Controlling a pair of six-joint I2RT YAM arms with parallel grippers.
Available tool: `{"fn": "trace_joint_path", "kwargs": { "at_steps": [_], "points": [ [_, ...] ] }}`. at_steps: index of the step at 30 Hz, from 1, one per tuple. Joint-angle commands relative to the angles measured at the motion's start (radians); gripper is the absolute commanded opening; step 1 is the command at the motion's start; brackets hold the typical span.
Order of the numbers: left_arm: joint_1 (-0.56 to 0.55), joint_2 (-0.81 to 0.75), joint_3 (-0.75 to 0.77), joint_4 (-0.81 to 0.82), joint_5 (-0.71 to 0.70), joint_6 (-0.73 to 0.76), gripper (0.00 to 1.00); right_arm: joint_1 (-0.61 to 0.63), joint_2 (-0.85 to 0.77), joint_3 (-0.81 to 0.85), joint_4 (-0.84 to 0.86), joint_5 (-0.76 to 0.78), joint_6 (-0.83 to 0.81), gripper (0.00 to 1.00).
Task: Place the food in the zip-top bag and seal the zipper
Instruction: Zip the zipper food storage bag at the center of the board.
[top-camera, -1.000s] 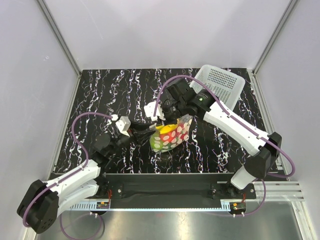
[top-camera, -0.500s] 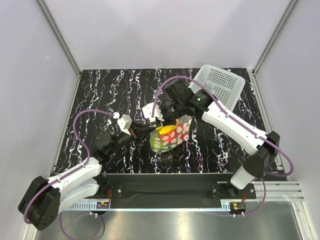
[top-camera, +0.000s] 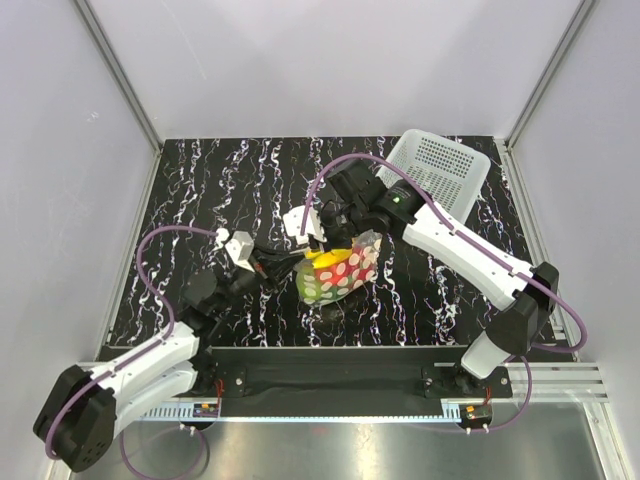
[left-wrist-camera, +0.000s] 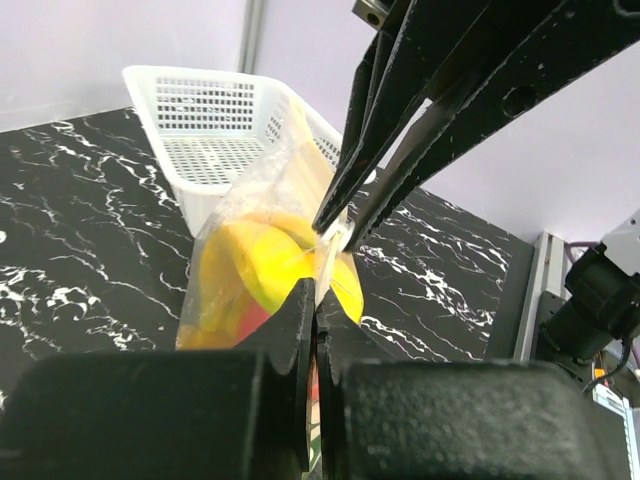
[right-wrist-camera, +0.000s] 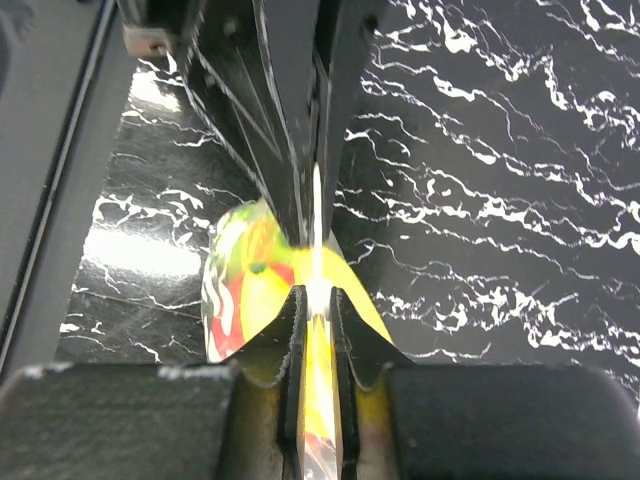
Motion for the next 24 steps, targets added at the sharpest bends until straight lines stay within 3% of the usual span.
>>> {"fn": "trace_joint_path", "kwargs": {
  "at_steps": [1,5,17,24],
  "points": [
    [0.028,-0.063,-0.005,0.078,-0.076,-0.017,0.00,-0.026,-0.009,0.015,-0.036,0.073,0.020,0.00],
    [0.063,-0.120,0.003,-0.095,-0.200,-0.027,0.00,-0.043,-0.023,-0.002,-0.036,0.082,0.026,0.00],
    [0.211,-0.205,-0.037,-0.244,-0.352,-0.145,0.00,-0.080,-0.081,-0.060,-0.039,0.105,0.092,0.00],
    [0.235,-0.271,-0.039,-0.319,-0.421,-0.133,0.00,-0.097,-0.185,-0.160,-0.031,0.158,0.170,0.00]
  ]
}}
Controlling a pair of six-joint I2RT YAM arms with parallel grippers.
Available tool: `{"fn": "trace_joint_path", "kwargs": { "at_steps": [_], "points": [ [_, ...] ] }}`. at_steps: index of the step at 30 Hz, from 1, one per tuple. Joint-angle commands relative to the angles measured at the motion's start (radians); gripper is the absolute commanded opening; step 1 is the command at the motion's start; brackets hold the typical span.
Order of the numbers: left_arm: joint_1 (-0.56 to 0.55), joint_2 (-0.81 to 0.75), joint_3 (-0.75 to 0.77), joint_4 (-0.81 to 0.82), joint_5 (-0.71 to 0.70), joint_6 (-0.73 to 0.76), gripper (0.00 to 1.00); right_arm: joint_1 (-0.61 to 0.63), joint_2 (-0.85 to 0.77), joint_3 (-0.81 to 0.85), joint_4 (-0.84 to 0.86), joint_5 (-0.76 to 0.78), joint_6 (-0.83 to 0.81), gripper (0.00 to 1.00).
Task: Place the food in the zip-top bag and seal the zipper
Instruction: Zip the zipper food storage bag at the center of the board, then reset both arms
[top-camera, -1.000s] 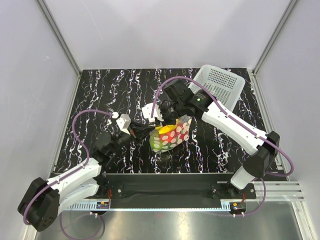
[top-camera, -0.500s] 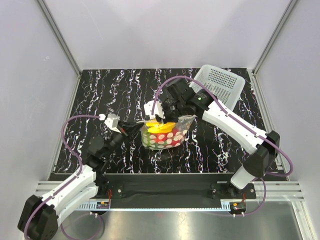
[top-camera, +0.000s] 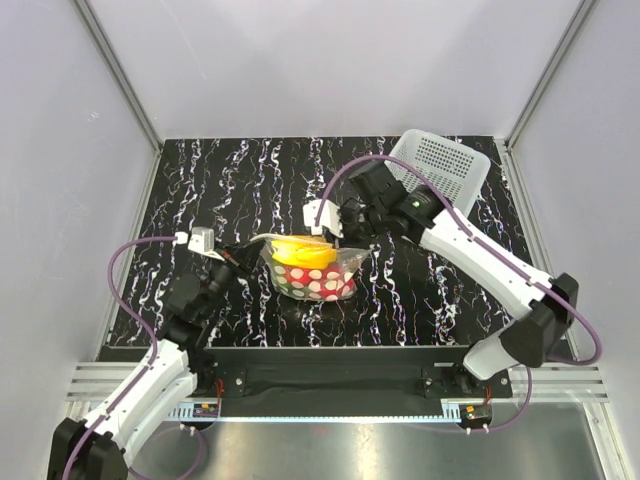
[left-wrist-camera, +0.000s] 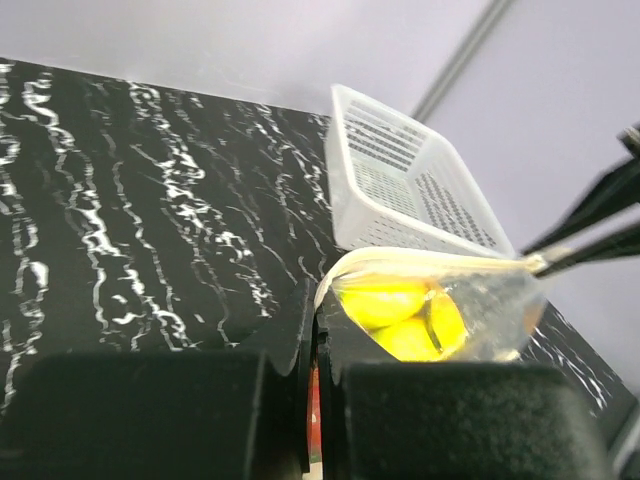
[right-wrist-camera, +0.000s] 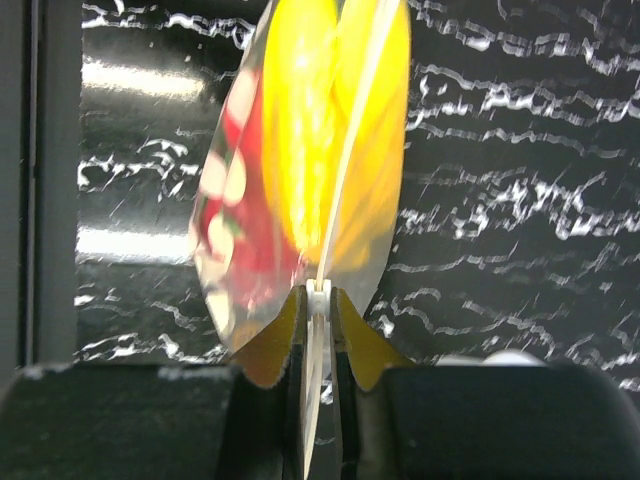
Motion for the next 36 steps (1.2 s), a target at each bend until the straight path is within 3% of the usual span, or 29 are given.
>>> {"fn": "trace_joint_path", "kwargs": {
  "at_steps": [1,15,16,18,19,21,24,27,29,32,33,36],
  "points": [
    [0.036,-0.009,0.004,-0.021,-0.149,0.021,0.00,-0.030,-0.113,-0.072,-0.057,0.074,0.089,0.00],
    [0.041,0.036,0.042,-0.019,-0.091,-0.020,0.00,-0.048,-0.419,-0.302,-0.029,0.143,0.297,0.00],
    [0.039,0.040,0.045,-0.015,-0.080,-0.022,0.00,-0.048,-0.430,-0.308,-0.017,0.138,0.306,0.27],
    [0.039,0.066,0.067,-0.018,-0.030,-0.017,0.00,-0.048,-0.464,-0.324,0.013,0.126,0.327,0.62],
    [0.041,0.074,0.076,-0.025,-0.004,-0.014,0.00,-0.048,-0.476,-0.342,0.058,0.123,0.355,0.87],
    [0.041,0.089,0.090,-0.028,0.010,-0.015,0.06,-0.048,-0.511,-0.362,0.102,0.114,0.387,0.94],
    [0.041,0.076,0.103,-0.045,0.027,-0.012,0.16,-0.048,-0.539,-0.394,0.208,0.146,0.540,0.98],
    [0.039,0.039,0.128,-0.111,0.037,0.021,0.20,-0.048,-0.558,-0.420,0.290,0.303,0.794,0.98],
    [0.041,0.014,0.149,-0.174,0.032,0.037,0.24,-0.048,-0.562,-0.440,0.323,0.400,0.881,0.99],
    [0.039,-0.035,0.182,-0.286,0.020,0.050,0.44,-0.048,-0.564,-0.453,0.337,0.420,0.995,1.00],
    [0.039,-0.064,0.221,-0.329,0.011,0.041,0.57,-0.048,-0.567,-0.456,0.348,0.422,1.039,1.00],
    [0.041,-0.128,0.315,-0.504,-0.012,0.049,0.71,-0.048,-0.594,-0.477,0.369,0.508,1.198,1.00]
  ]
}}
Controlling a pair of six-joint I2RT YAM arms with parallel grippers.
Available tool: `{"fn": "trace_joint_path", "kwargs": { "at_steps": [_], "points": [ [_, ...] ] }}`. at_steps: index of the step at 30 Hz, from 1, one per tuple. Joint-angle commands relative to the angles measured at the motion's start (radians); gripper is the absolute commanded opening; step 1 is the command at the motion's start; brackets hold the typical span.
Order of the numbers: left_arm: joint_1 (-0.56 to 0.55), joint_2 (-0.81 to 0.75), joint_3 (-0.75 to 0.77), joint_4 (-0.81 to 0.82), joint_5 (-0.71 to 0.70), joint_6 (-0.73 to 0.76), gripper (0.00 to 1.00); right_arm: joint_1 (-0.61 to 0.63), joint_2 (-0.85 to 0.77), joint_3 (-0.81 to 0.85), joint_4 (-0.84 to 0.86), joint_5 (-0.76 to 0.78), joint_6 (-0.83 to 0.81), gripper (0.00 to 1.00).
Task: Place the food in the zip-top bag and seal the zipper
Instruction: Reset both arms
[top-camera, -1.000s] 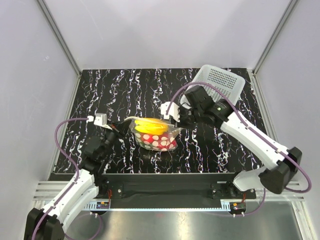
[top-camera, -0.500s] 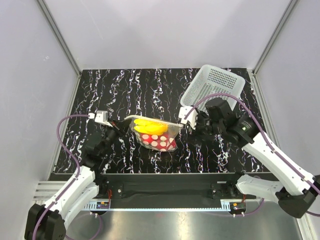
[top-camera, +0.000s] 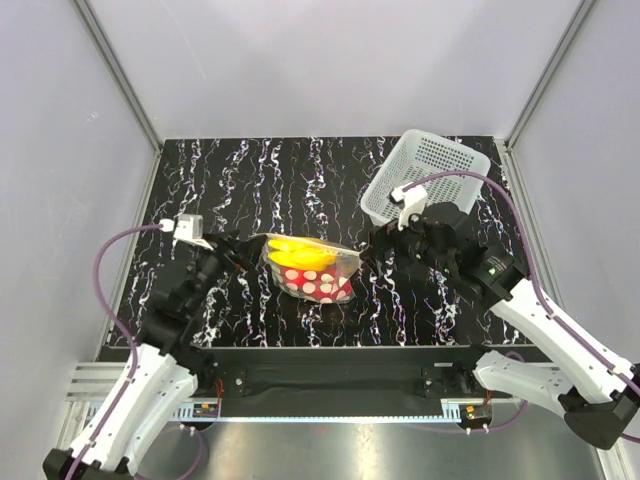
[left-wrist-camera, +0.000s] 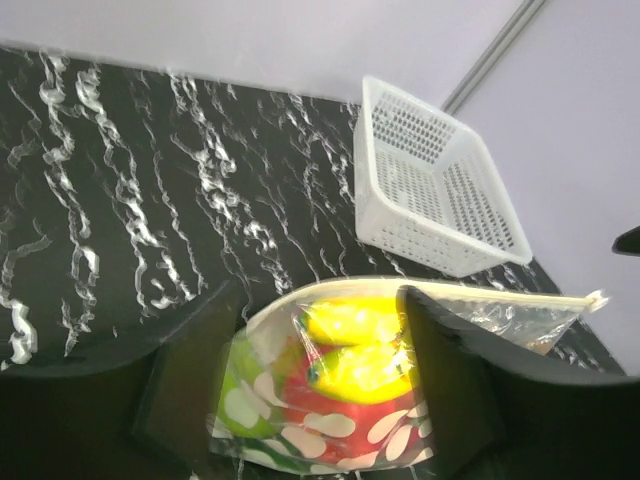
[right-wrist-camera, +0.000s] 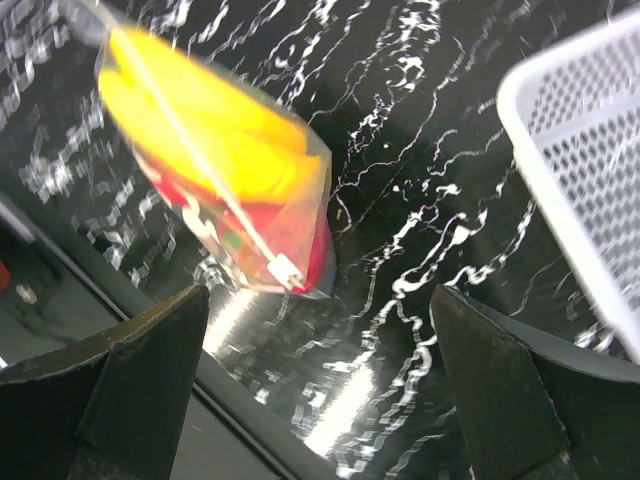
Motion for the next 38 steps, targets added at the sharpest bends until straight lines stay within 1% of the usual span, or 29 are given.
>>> {"fn": "trace_joint_path", "kwargs": {
  "at_steps": [1,2,3,4,5,6,7,8,9,12,13,15,18,21,23,26,29,33,38],
  "points": [
    [0.005,-0.074,0.136,-0.215,-0.062,0.018,0.93,-0.003,-0.054,-0.018,0.085,0.143,0.275,1.00],
    [0.005,-0.092,0.200,-0.274,-0.097,0.017,0.99,-0.003,-0.083,-0.018,0.083,0.155,0.300,1.00],
    [0.003,-0.096,0.234,-0.331,-0.122,0.046,0.99,-0.003,-0.103,-0.019,0.075,0.159,0.346,1.00],
    [0.004,-0.099,0.271,-0.437,-0.128,0.072,0.99,-0.003,-0.123,-0.018,0.065,0.171,0.378,1.00],
    [0.003,-0.099,0.344,-0.489,-0.154,0.098,0.99,-0.003,-0.168,-0.015,0.049,0.209,0.409,1.00],
    [0.003,-0.099,0.380,-0.544,-0.166,0.135,0.99,-0.004,-0.196,-0.010,0.011,0.235,0.458,1.00],
    [0.003,-0.097,0.414,-0.645,-0.201,0.146,0.99,-0.003,-0.224,-0.003,-0.012,0.261,0.478,1.00],
    [0.003,-0.094,0.472,-0.691,-0.223,0.152,0.99,-0.003,-0.283,-0.001,-0.035,0.302,0.492,1.00],
    [0.003,-0.093,0.497,-0.771,-0.235,0.176,0.99,-0.003,-0.316,-0.001,-0.073,0.320,0.536,0.99],
    [0.003,-0.103,0.535,-0.866,-0.298,0.210,0.99,-0.003,-0.423,0.023,-0.164,0.350,0.579,1.00],
    [0.004,-0.111,0.526,-0.871,-0.332,0.222,0.99,-0.003,-0.446,0.028,-0.185,0.352,0.589,1.00],
    [0.000,-0.146,0.474,-0.857,-0.346,0.233,0.99,-0.003,-0.503,0.030,-0.228,0.335,0.604,1.00],
    [0.001,-0.208,0.399,-0.807,-0.321,0.210,0.99,-0.003,-0.544,0.021,-0.280,0.242,0.602,1.00],
    [0.001,-0.258,0.370,-0.810,-0.344,0.212,0.99,-0.001,-0.571,0.004,-0.346,0.191,0.595,1.00],
    [0.001,-0.295,0.365,-0.814,-0.367,0.210,0.99,-0.003,-0.624,-0.010,-0.380,0.215,0.595,1.00],
    [0.003,-0.342,0.342,-0.796,-0.327,0.219,0.99,-0.003,-0.719,-0.035,-0.448,0.281,0.642,1.00],
    [0.001,-0.353,0.337,-0.788,-0.315,0.225,0.99,-0.003,-0.773,-0.029,-0.494,0.280,0.659,1.00],
    [0.003,-0.333,0.334,-0.785,-0.303,0.227,0.99,-0.003,-0.796,-0.019,-0.564,0.284,0.652,1.00],
    [0.001,-0.330,0.330,-0.782,-0.289,0.229,0.99,-0.003,-0.818,0.004,-0.603,0.318,0.676,1.00]
  ]
}}
